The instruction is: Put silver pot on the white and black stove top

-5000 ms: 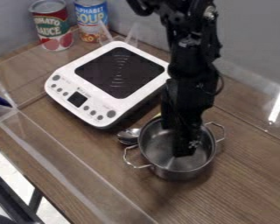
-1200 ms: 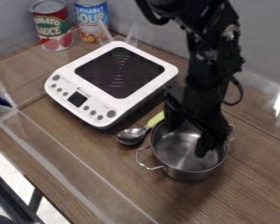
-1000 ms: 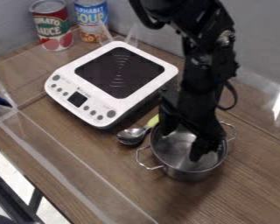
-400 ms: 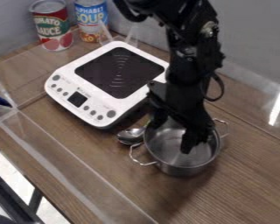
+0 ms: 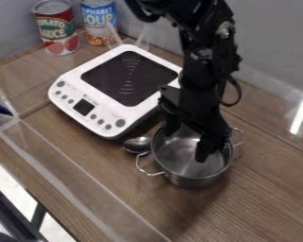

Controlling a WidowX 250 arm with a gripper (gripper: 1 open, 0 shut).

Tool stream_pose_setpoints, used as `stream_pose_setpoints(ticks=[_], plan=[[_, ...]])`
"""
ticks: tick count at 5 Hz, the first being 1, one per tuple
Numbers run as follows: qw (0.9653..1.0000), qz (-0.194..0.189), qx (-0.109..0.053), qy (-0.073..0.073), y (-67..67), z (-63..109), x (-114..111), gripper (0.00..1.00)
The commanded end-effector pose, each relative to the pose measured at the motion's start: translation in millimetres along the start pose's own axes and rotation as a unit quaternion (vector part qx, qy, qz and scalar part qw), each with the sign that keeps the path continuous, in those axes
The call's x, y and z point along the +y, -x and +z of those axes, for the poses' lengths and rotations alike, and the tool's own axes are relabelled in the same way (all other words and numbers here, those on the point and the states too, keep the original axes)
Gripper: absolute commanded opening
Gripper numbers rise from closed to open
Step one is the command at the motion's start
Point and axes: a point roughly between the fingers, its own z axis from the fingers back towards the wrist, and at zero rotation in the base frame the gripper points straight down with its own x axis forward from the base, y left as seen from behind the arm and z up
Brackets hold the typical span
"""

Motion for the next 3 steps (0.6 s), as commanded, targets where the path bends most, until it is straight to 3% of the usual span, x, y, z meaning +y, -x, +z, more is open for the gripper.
stream_pose_setpoints(ticks=[1, 3], plan=[[0.9993, -0.028, -0.023, -0.003, -8.1, 9.3, 1.0, 1.0], [0.9973, -0.067, -0.03, 0.002, -5.9, 10.4, 1.6, 1.0]])
